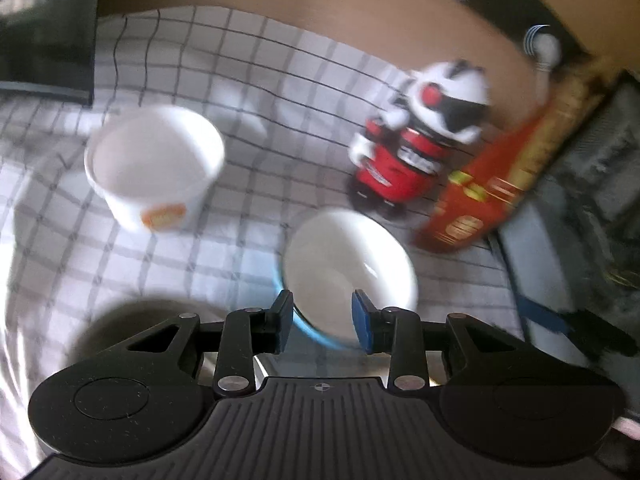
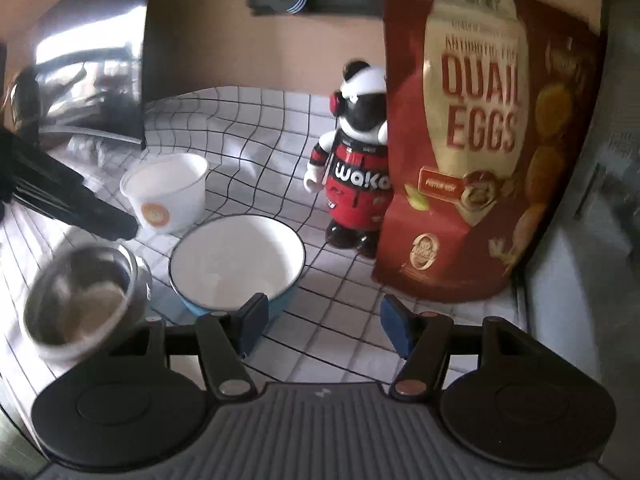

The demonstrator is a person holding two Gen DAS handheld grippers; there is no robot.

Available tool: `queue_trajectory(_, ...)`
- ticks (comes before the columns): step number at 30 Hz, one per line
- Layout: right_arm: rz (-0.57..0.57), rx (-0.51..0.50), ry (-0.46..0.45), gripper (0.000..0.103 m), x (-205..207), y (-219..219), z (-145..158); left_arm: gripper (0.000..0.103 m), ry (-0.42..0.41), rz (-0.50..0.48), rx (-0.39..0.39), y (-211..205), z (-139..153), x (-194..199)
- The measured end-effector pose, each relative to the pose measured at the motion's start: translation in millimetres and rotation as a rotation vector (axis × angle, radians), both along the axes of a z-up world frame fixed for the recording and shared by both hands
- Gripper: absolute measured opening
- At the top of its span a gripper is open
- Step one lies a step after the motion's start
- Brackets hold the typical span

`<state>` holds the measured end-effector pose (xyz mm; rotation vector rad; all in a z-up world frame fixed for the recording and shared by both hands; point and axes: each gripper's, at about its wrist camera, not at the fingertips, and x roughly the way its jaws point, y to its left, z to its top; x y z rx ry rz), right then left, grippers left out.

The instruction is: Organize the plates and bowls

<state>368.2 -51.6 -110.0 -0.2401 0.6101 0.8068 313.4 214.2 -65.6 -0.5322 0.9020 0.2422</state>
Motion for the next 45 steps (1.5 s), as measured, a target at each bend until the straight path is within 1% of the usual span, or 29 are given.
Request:
queue_trajectory(2, -0.011, 0.051, 0.128, 0.062, 18, 8, 0, 0.036, 0.012, -0.008, -0.011, 13, -7, 20)
queue_trajectory(3, -0.045, 0.073, 0.199, 0.062, 30, 13, -1, 0.036, 0.014, -0.024, -0.018, 17, -11, 30)
queue_trajectory(4, -0.067, 0.08, 0.248, 0.062, 38, 17, -4, 0.036, 0.022, -0.044, -0.009, 20, -17, 40)
queue_trajectory(6, -0.095, 0.071, 0.313, 0.061, 51, 29, -13, 0.036, 0.057, -0.066, 0.03, 23, -28, 51)
queue_trajectory(7, -0.108, 0.068, 0.325, 0.061, 55, 34, -17, 0.036, 0.073, -0.069, 0.048, 24, -33, 56)
queue_trajectory(8, -0.122, 0.068, 0.343, 0.061, 60, 40, -21, 0.036, 0.088, -0.072, 0.059, 26, -40, 59)
queue_trajectory(9, -0.134, 0.072, 0.369, 0.059, 63, 45, -25, 0.036, 0.102, -0.074, 0.056, 28, -46, 61)
queue_trajectory(10, -0.136, 0.08, 0.402, 0.056, 68, 51, -31, 0.036, 0.11, -0.075, 0.043, 31, -52, 62)
queue_trajectory(12, -0.127, 0.094, 0.476, 0.046, 80, 66, -46, 0.036, 0.11, -0.079, 0.005, 38, -61, 66)
queue_trajectory(14, -0.145, 0.085, 0.523, 0.041, 91, 80, -59, 0.036, 0.109, -0.087, -0.046, 44, -69, 72)
queue_trajectory(16, -0.161, 0.067, 0.534, 0.036, 98, 89, -69, 0.033, 0.108, -0.098, -0.106, 48, -76, 78)
queue_trajectory(17, -0.166, 0.062, 0.544, 0.034, 101, 91, -73, 0.029, 0.108, -0.105, -0.134, 49, -80, 81)
queue_trajectory(18, -0.166, 0.066, 0.55, 0.034, 101, 92, -74, 0.032, 0.113, -0.111, -0.149, 48, -81, 84)
queue_trajectory(19, -0.165, 0.073, 0.554, 0.033, 103, 91, -75, 0.033, 0.118, -0.116, -0.139, 46, -81, 87)
queue_trajectory(20, -0.164, 0.078, 0.554, 0.033, 104, 91, -74, 0.035, 0.122, -0.126, -0.128, 43, -80, 91)
queue_trajectory(21, -0.163, 0.084, 0.548, 0.033, 105, 90, -74, 0.038, 0.12, -0.136, -0.129, 40, -79, 95)
queue_trajectory(22, -0.165, 0.087, 0.534, 0.033, 105, 88, -72, 0.039, 0.115, -0.145, -0.134, 37, -78, 100)
queue_trajectory(24, -0.182, 0.08, 0.498, 0.033, 109, 82, -68, 0.04, 0.108, -0.161, -0.149, 32, -78, 111)
queue_trajectory(27, -0.237, 0.082, 0.471, 0.033, 117, 69, -68, 0.041, 0.086, -0.19, -0.181, 21, -81, 128)
queue_trajectory(30, -0.292, 0.102, 0.471, 0.033, 126, 51, -68, 0.041, 0.074, -0.214, -0.215, 11, -83, 136)
queue_trajectory(32, -0.31, 0.115, 0.472, 0.033, 130, 42, -69, 0.041, 0.069, -0.221, -0.223, 8, -84, 138)
queue_trajectory(34, -0.304, 0.125, 0.479, 0.033, 133, 37, -71, 0.039, 0.07, -0.216, -0.224, 9, -83, 136)
queue_trajectory(36, -0.301, 0.134, 0.49, 0.033, 132, 33, -70, 0.037, 0.064, -0.208, -0.22, 10, -76, 129)
queue_trajectory(38, -0.293, 0.148, 0.471, 0.034, 125, 24, -62, 0.037, 0.051, -0.227, -0.181, 7, -62, 116)
queue_trajectory(40, -0.263, 0.16, 0.448, 0.034, 114, 14, -52, 0.037, 0.048, -0.264, -0.15, 4, -49, 102)
queue_trajectory(43, -0.199, 0.121, 0.391, 0.035, 88, -3, -36, 0.037, 0.068, -0.356, -0.159, -5, -33, 78)
queue_trajectory(45, -0.129, 0.103, 0.403, 0.035, 72, -14, -31, 0.037, 0.104, -0.412, -0.151, -14, -29, 61)
